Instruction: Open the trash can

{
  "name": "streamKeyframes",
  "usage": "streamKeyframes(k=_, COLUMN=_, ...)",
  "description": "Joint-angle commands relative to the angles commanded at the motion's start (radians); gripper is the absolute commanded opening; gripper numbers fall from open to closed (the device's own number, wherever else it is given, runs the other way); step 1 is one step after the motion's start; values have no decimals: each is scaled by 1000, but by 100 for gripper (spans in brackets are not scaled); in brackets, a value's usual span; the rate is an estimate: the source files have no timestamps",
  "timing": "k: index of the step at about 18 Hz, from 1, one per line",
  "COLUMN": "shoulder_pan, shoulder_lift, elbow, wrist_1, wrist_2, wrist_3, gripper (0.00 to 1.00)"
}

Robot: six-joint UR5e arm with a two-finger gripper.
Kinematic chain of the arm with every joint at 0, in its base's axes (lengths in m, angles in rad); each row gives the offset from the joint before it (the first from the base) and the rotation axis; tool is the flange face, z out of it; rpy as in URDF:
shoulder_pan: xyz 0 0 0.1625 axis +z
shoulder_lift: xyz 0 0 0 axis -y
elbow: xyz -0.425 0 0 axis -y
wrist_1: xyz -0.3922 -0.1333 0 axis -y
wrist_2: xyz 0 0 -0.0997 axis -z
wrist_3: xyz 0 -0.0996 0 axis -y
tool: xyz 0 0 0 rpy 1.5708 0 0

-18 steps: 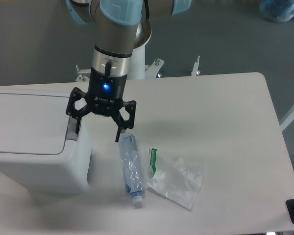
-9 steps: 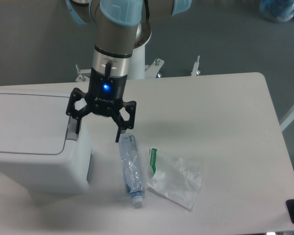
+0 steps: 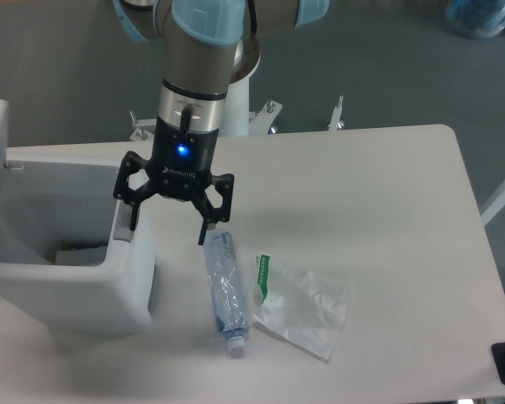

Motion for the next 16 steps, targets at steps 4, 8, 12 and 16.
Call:
streamKeyframes(k=4, shoulder_pan=5, shoulder_lift=-5, elbow=81, wrist_1=6, wrist_2=3, wrist_3=15, gripper=100)
streamKeyframes(k=8, shoulder_pan=49, shoulder_lift=-17, elbow=130, wrist_1=8, wrist_2=27, wrist_3=22, gripper=100)
streamKeyframes(k=12, shoulder_pan=100, shoulder_lift=-25, elbow=132, wrist_1=3, wrist_2=144, wrist_3=111, gripper=100)
streamKeyframes(k=16, shoulder_pan=165, shoulder_lift=-23, elbow=112, wrist_1=-15, wrist_2=189, wrist_3=326, gripper=100)
